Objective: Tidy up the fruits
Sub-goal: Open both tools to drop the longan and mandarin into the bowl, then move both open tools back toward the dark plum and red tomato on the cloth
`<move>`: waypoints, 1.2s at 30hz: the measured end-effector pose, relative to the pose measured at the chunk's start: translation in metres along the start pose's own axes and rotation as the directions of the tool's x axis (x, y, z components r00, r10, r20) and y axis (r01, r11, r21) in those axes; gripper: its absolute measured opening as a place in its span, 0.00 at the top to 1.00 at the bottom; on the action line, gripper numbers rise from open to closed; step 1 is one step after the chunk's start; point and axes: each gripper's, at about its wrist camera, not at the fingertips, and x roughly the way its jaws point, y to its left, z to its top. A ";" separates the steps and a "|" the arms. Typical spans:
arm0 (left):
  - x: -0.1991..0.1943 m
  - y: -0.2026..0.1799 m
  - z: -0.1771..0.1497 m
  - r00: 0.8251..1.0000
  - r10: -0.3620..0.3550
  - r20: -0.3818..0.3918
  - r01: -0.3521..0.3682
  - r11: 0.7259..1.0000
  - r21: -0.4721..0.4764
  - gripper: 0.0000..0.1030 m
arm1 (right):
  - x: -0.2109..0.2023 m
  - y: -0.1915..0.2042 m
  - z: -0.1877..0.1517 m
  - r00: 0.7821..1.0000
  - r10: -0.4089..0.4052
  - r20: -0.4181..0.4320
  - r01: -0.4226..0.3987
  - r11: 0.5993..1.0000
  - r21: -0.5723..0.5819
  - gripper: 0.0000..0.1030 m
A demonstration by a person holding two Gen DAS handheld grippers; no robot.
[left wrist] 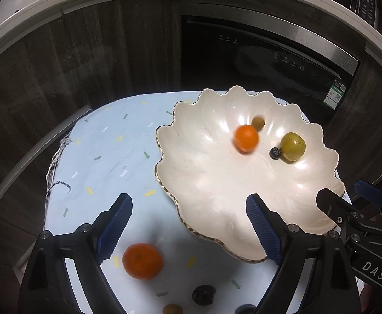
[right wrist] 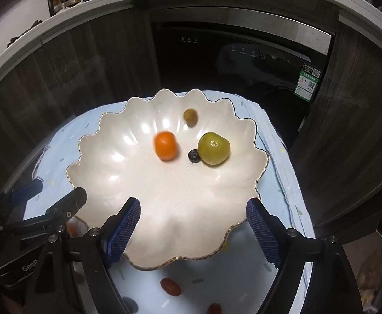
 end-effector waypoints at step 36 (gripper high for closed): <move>-0.059 -0.001 -0.039 0.998 0.024 0.056 -0.026 0.999 0.027 0.12 | -0.048 -0.010 -0.030 0.997 -0.022 0.068 0.023 1.000 -0.015 0.18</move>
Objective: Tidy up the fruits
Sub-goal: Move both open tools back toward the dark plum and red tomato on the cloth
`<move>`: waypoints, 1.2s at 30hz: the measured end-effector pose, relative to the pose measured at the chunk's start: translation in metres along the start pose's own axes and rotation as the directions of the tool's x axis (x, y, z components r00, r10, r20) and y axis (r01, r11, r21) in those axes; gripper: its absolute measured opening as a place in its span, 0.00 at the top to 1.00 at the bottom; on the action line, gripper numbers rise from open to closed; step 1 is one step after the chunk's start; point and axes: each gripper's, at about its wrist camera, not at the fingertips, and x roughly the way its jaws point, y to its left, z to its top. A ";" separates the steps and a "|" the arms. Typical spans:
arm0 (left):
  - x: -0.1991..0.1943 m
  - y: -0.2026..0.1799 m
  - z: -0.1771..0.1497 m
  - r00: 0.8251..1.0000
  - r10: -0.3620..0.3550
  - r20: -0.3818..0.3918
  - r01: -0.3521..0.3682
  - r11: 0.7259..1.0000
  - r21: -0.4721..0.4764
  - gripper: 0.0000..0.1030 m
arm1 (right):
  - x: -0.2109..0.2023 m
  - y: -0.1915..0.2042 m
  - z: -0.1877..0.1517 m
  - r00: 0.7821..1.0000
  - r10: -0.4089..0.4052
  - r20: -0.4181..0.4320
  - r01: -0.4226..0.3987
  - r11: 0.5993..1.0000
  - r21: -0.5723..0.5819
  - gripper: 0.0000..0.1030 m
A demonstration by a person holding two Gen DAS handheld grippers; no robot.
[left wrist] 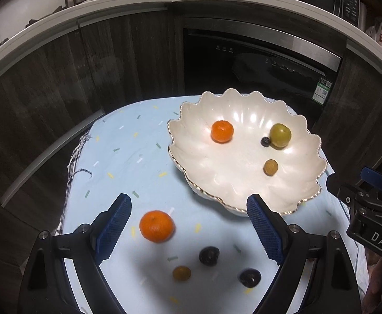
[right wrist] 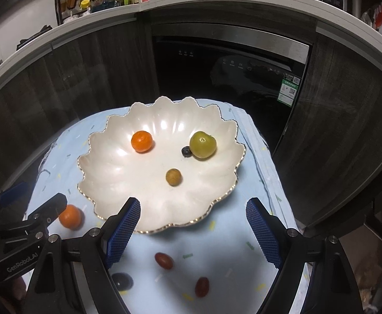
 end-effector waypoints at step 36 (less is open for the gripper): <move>-0.010 -0.049 -0.079 0.999 -0.032 0.040 0.027 0.993 0.119 0.20 | -0.020 -0.026 -0.074 0.997 0.019 0.072 -0.014 0.997 -0.072 0.18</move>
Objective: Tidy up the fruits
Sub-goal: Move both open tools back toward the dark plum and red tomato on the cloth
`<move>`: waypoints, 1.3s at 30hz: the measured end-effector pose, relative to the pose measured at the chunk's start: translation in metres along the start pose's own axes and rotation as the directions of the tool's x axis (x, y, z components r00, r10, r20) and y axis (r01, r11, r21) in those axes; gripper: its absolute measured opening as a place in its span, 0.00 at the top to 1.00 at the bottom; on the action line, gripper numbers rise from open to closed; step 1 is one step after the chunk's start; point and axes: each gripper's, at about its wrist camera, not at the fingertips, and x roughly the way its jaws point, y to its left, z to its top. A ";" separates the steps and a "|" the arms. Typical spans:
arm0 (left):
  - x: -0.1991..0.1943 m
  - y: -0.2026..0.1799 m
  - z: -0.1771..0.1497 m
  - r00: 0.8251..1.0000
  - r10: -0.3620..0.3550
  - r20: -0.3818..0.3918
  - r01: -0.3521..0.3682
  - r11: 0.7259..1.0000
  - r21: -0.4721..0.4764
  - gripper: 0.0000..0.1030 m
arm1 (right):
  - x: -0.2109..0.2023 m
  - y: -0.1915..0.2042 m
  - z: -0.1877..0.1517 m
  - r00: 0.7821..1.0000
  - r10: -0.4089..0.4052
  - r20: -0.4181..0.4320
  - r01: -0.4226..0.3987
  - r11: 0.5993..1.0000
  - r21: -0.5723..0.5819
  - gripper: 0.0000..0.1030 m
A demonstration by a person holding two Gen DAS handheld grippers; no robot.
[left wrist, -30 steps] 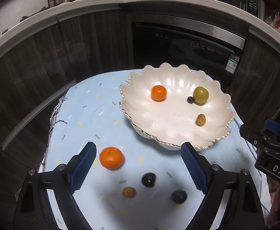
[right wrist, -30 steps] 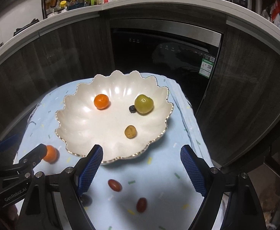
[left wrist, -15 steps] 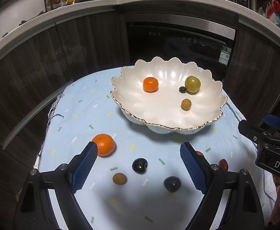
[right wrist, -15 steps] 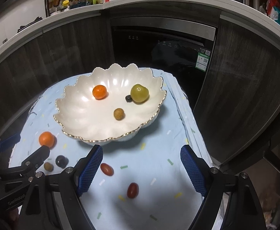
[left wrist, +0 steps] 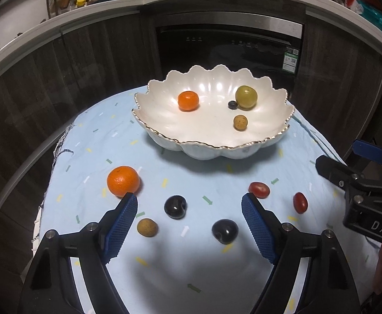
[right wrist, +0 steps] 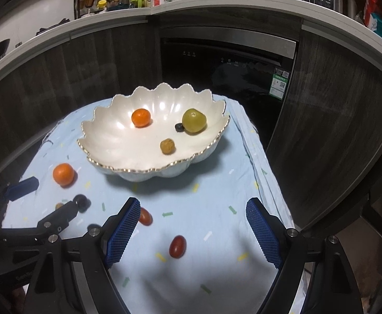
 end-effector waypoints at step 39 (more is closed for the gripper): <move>0.037 -0.025 -0.034 0.996 -0.058 -0.061 0.062 0.995 0.074 0.48 | 0.044 0.006 -0.049 0.991 0.090 -0.096 -0.094 0.995 -0.045 0.47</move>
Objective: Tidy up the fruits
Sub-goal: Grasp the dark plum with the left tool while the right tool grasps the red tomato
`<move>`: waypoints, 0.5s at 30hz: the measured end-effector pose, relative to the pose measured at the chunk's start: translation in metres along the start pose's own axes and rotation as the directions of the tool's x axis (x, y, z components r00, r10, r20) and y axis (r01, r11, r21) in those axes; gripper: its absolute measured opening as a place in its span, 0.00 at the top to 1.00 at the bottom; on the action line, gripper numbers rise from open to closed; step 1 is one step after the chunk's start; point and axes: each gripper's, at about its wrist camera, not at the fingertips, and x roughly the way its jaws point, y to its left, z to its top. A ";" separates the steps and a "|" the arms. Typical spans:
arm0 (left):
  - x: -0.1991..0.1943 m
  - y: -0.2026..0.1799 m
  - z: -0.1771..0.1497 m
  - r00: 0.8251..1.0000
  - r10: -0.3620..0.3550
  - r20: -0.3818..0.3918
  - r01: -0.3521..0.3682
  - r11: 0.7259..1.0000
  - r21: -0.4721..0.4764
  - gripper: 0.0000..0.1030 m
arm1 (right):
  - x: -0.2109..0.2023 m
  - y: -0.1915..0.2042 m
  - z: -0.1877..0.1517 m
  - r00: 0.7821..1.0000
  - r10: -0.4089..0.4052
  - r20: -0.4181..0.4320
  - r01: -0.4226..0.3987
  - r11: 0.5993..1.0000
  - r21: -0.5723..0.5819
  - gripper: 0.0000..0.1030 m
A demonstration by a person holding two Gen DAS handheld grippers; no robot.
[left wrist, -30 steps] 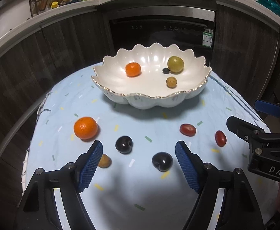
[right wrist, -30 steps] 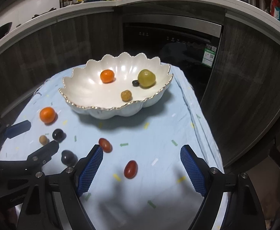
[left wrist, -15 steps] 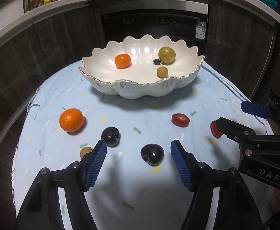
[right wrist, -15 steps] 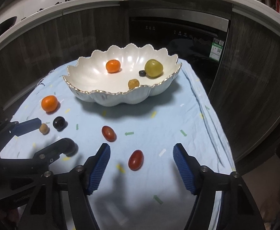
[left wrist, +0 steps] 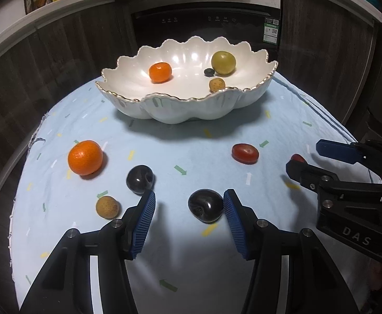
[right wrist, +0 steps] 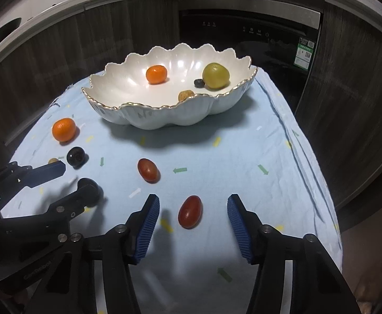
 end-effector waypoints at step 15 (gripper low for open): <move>0.010 -0.004 -0.005 0.998 -0.054 -0.030 0.054 0.998 -0.014 0.50 | 0.014 0.000 -0.003 0.999 0.020 -0.045 -0.020 1.000 0.002 0.62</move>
